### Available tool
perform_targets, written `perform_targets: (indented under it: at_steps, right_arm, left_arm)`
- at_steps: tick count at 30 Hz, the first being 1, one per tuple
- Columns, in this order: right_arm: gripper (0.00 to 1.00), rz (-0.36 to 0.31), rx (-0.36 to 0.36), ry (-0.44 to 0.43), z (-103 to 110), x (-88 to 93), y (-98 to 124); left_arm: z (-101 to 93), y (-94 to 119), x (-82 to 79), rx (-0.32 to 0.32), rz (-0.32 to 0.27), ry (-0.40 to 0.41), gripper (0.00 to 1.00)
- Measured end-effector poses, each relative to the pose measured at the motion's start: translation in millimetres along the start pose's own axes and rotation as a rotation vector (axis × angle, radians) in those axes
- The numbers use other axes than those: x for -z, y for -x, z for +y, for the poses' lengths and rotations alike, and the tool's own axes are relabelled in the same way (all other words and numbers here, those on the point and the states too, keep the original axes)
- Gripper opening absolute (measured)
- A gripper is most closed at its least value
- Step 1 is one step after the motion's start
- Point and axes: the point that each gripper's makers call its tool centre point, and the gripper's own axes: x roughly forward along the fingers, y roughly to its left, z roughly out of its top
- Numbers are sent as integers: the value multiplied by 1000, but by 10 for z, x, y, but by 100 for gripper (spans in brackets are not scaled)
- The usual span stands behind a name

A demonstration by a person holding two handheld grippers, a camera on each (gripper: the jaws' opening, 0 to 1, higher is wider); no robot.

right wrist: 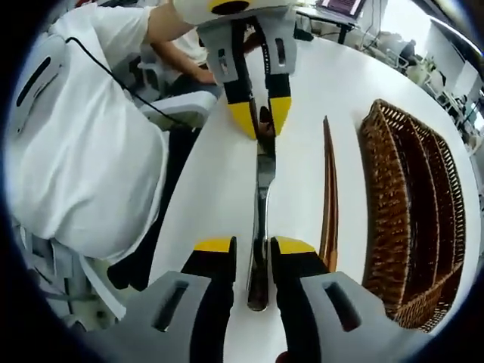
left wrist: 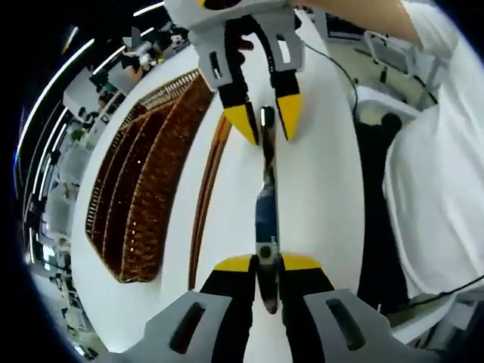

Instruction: Arrange the knives, forks, and spoons in their matching storage slots by inserting each utensil handle-first until every utensil is classified and aligned in the correct compartment

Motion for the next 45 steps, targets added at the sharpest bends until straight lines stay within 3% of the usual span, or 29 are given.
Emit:
perform_targets:
  at_steps: [11, 29, 45]
  right_arm:
    - [16, 11, -6, -111, -61, 81, -7]
    - [11, 18, -39, -191, -58, 139, 29]
    - [8, 20, -42, -191, -32, 119, 19]
  left_arm:
    - [74, 7, -31, -93, 12, -88, 10]
    - [170, 10, -67, -193, -5, -170, 10]
    - [235, -16, -42, -300, -4, -261, 11]
